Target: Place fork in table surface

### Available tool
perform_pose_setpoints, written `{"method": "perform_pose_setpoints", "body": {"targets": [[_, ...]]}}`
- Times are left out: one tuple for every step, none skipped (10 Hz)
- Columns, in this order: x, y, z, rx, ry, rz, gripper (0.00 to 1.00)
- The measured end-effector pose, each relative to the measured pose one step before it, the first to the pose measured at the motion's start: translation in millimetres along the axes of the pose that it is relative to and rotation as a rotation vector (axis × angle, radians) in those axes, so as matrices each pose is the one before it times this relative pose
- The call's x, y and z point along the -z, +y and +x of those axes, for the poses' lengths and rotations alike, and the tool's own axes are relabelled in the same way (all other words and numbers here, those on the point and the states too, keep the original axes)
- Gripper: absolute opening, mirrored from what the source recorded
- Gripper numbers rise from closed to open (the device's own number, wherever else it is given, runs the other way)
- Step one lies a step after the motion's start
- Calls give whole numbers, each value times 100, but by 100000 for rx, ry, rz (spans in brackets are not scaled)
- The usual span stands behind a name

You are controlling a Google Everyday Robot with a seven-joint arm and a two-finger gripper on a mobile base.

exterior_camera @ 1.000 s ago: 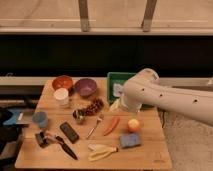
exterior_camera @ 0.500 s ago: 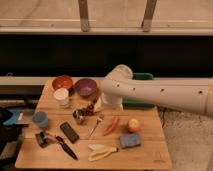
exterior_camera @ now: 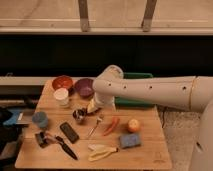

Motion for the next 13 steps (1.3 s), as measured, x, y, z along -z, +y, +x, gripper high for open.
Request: {"method": "perform_pose_setpoints", "body": {"targets": [[-213,283,-37,346,436,-87,80],[-595,135,42,-87,914,-251,80],[-1207,58,53,-281,1391,-397,80],[-1318,-29,59,-733,1490,-967,80],[-1504,-302,145,-1345,2042,-1622,80],[-876,-219,29,-787,1644,-1177,80],[-420,70,-115,-26,930,-814,80],[-484,64,-362,697,1984,-359,80],[-138,-26,-261,713,1086,567,80],[-200,290,-368,1401,715,45,80],[-415,436,-488,2855,1528,-190,80],[-541,-95,-308,1681,1436,33,80],[-704,-251,-330,1114,1702,-281,80]]}}
